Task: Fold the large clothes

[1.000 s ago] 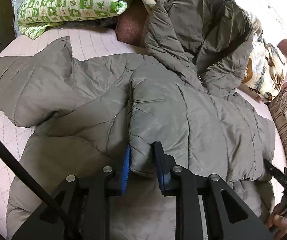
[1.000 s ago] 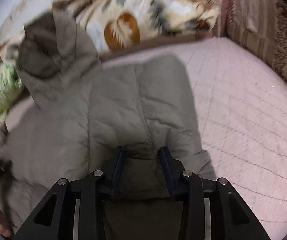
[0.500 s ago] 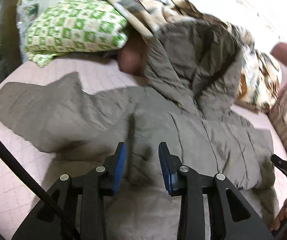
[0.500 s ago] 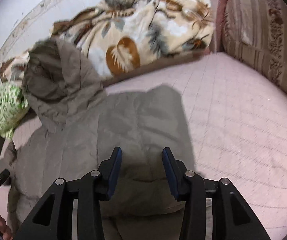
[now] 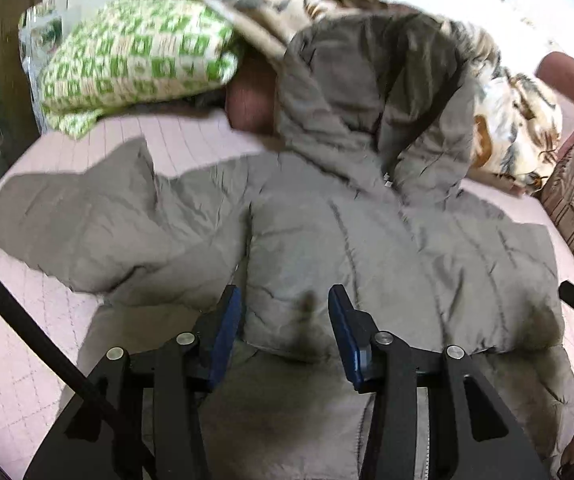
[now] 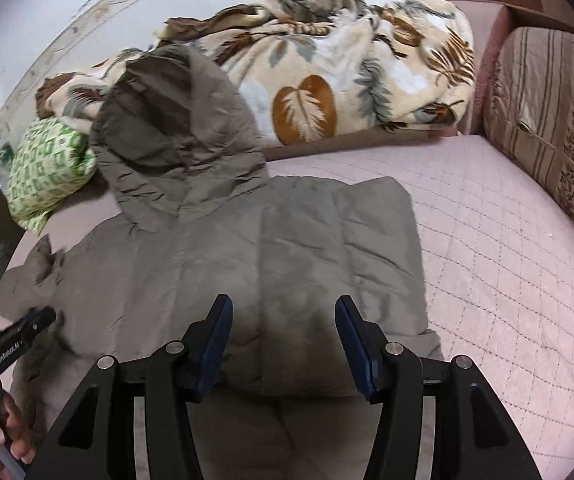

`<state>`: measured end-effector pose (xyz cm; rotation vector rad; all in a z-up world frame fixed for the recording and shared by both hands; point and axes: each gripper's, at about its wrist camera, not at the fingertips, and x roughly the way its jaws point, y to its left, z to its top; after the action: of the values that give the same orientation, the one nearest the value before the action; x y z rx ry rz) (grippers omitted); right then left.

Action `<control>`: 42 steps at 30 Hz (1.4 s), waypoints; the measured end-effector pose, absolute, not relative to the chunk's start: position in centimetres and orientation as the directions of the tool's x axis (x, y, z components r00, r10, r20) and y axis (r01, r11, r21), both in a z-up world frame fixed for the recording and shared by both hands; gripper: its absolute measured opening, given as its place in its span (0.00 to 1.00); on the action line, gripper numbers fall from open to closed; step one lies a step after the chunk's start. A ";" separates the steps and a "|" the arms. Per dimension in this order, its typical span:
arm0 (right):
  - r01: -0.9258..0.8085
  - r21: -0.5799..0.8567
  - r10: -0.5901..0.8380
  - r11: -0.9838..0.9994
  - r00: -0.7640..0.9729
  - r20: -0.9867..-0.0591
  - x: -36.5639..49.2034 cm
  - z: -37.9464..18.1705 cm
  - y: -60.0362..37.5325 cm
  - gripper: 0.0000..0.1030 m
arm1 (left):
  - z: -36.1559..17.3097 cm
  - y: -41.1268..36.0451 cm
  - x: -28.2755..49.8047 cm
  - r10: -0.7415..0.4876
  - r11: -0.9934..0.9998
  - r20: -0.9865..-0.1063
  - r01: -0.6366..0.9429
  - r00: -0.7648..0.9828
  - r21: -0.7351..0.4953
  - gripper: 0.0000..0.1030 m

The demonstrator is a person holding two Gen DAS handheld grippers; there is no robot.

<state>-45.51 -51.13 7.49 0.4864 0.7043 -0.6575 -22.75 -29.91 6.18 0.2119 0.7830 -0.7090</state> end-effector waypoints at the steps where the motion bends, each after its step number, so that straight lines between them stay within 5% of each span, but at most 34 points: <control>1: 0.686 0.189 -0.372 0.703 0.581 -0.724 -45.3 7.4 -50.9 0.56 | 6.4 -30.0 -23.2 -0.506 0.748 -0.696 0.661 0.510 -0.059 0.46; 18: 0.699 0.194 -0.290 0.688 0.510 -0.810 -44.3 4.1 -51.6 0.66 | 3.2 -31.9 -23.4 -0.420 0.724 -0.770 0.689 0.481 0.036 0.59; 32: 0.669 0.141 -0.362 0.730 0.552 -0.751 -43.3 6.4 -49.6 0.70 | 6.4 -29.1 -21.8 -0.513 0.751 -0.721 0.651 0.466 -0.113 0.59; 42: 0.649 0.092 -0.314 0.755 0.481 -0.818 -40.2 3.3 -48.4 0.72 | 8.2 -24.2 -17.3 -0.495 0.812 -0.701 0.561 0.514 -0.162 0.59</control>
<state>-40.19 -48.37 3.27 0.4214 0.8893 -0.6086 -17.31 -24.17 8.23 0.0895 0.8124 -0.6360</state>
